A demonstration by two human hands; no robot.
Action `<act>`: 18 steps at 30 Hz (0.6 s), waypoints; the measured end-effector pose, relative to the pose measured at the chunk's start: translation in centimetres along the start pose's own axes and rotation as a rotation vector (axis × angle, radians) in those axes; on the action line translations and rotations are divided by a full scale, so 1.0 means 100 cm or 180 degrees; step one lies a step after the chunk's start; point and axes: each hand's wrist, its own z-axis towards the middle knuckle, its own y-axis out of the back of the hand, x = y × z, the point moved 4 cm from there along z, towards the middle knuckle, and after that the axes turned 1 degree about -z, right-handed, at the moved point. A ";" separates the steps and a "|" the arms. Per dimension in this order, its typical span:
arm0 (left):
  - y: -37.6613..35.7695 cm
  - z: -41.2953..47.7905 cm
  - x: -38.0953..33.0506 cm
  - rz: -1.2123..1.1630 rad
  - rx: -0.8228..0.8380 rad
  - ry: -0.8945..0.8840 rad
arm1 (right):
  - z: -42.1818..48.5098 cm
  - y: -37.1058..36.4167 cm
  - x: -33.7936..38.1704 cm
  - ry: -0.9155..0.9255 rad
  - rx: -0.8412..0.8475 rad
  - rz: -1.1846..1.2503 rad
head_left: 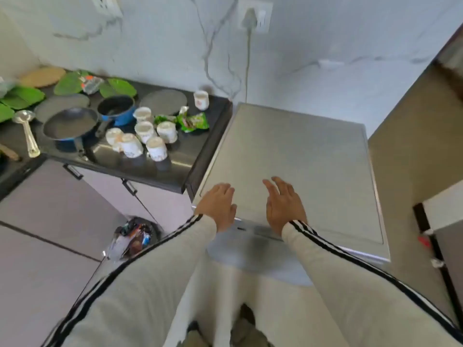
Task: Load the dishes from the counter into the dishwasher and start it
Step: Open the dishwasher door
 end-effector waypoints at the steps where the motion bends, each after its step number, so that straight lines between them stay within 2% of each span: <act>1: -0.016 -0.011 -0.004 -0.0006 0.0220 0.0064 | -0.016 -0.011 -0.004 -0.0150 0.0228 0.0050; 5: -0.071 -0.046 -0.017 -0.0172 0.0612 0.0281 | -0.085 -0.050 -0.022 -0.0609 0.0506 0.0258; 8: -0.084 -0.046 -0.025 -0.0152 0.0370 0.0340 | -0.103 -0.062 -0.020 -0.0945 0.0256 0.0297; 10: -0.093 -0.044 -0.031 -0.0107 0.0210 0.0167 | -0.105 -0.066 -0.013 -0.1074 -0.0044 0.0388; 12: -0.105 -0.044 -0.039 0.0049 0.0105 -0.0074 | -0.109 -0.068 -0.012 -0.1408 -0.0264 0.0831; 13: -0.111 -0.045 -0.044 0.0189 0.0136 -0.0158 | -0.114 -0.075 -0.018 -0.1828 -0.0308 0.1232; 15: -0.126 -0.046 -0.054 0.0461 0.0339 -0.0220 | -0.130 -0.089 -0.030 -0.3137 -0.0298 0.2344; 17: -0.137 -0.045 -0.061 0.0688 0.0447 -0.0178 | -0.139 -0.103 -0.034 -0.4266 -0.0468 0.3798; 18: -0.140 -0.043 -0.063 0.0709 0.0439 -0.0131 | -0.138 -0.109 -0.035 -0.4590 -0.0597 0.4538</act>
